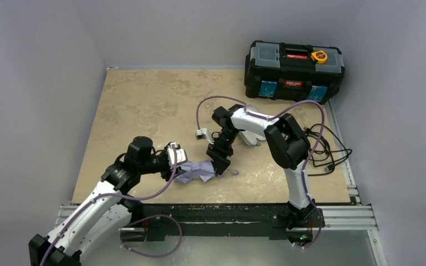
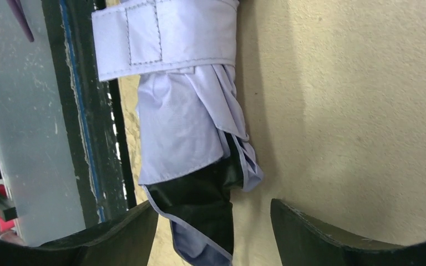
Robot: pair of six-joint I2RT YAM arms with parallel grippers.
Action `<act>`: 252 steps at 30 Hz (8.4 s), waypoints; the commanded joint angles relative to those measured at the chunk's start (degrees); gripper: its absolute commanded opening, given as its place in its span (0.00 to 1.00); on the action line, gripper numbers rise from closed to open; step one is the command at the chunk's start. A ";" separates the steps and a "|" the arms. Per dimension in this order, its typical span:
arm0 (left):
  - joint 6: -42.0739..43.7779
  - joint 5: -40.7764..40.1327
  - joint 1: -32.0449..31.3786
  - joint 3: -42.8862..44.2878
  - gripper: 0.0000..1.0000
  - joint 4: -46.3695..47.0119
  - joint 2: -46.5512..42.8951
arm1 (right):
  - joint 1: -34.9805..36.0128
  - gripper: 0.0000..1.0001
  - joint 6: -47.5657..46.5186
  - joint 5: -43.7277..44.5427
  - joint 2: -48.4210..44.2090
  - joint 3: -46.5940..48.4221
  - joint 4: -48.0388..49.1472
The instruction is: Open the umbrella
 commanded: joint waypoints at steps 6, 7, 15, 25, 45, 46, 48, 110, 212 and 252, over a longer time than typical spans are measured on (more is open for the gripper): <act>1.81 -1.84 -5.68 -3.51 0.54 12.03 7.01 | 0.99 0.74 5.52 -4.47 1.22 -0.60 8.71; 1.79 -2.27 -6.07 -3.49 0.54 12.42 7.54 | 1.03 0.74 5.78 -4.55 1.32 -0.78 9.27; 3.92 -5.80 -7.76 -1.63 0.47 13.30 12.74 | 1.28 0.42 7.20 -5.74 3.61 -2.28 12.72; 5.94 -7.66 -10.68 -2.20 0.42 14.42 12.96 | 1.38 0.00 6.96 -7.11 1.62 -1.50 11.77; 5.80 -16.25 -13.28 -0.65 0.22 19.74 19.61 | 2.61 0.00 5.33 -12.84 1.70 0.36 4.88; 6.05 -16.69 -13.53 -0.53 0.22 19.43 20.18 | 2.71 0.00 5.39 -12.78 1.62 0.32 4.91; 6.79 -16.89 -14.26 0.12 0.21 18.15 20.88 | 2.73 0.00 5.66 -12.77 1.48 0.46 5.00; -20.60 -7.59 5.04 9.90 0.71 -3.68 6.06 | -1.06 0.71 22.10 -7.96 -15.87 -3.21 19.59; -44.44 -7.50 19.80 23.12 0.41 -7.73 47.11 | 6.28 0.00 37.44 17.72 -10.08 -7.67 43.64; 42.30 -2.12 2.18 7.45 0.33 3.57 31.17 | 6.26 0.00 32.24 12.68 -9.28 -8.57 43.15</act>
